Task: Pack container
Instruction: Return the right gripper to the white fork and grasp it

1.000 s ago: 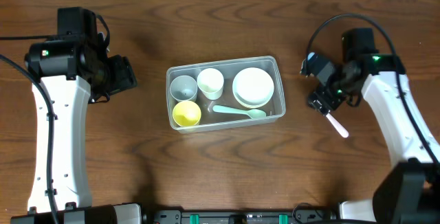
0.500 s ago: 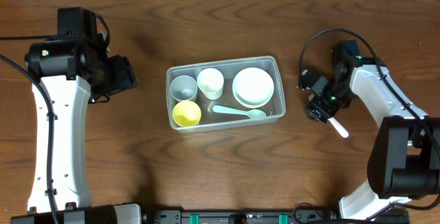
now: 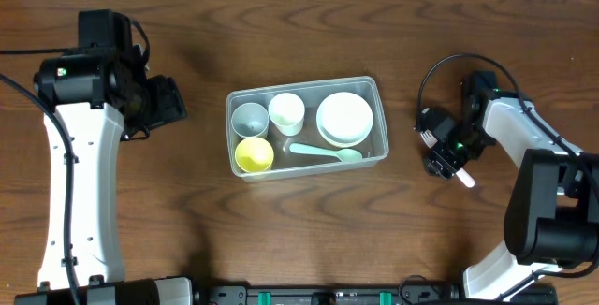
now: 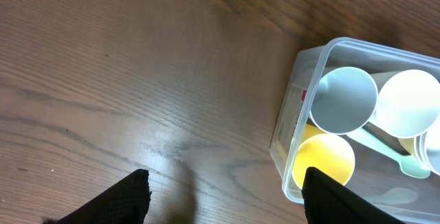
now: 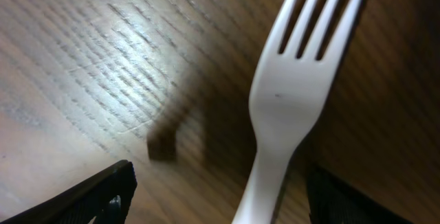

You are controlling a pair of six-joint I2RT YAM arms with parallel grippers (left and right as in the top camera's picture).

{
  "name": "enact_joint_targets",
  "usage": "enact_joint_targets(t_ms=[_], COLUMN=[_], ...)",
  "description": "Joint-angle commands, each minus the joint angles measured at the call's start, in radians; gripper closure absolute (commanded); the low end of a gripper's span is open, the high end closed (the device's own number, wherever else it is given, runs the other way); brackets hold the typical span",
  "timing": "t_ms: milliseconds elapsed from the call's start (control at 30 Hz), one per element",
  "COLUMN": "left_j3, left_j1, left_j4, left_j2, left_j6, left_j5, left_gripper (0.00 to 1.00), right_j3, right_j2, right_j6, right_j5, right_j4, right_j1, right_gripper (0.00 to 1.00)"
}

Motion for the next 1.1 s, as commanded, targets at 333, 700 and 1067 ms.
enact_joint_targets(t_ms=[333, 700, 1067], left_j3=[-0.004, -0.004, -0.004], left_j1=[0.005, 0.005, 0.005], left_j4=[-0.006, -0.006, -0.006], left_j2=[0.002, 0.002, 0.002], left_j6=[0.002, 0.002, 0.002], left_j5=[0.006, 0.006, 0.006], left_gripper=[0.28, 0.28, 0.28], right_j3=[-0.1, -0.103, -0.103], right_j2=[0.011, 0.011, 0.011], right_j6=[0.026, 0.027, 0.044], right_j5=[-0.003, -0.003, -0.004], right_j4=[0.076, 0.079, 0.088], right_j1=[-0.012, -0.012, -0.011], right_gripper=[0.4, 0.87, 0.99])
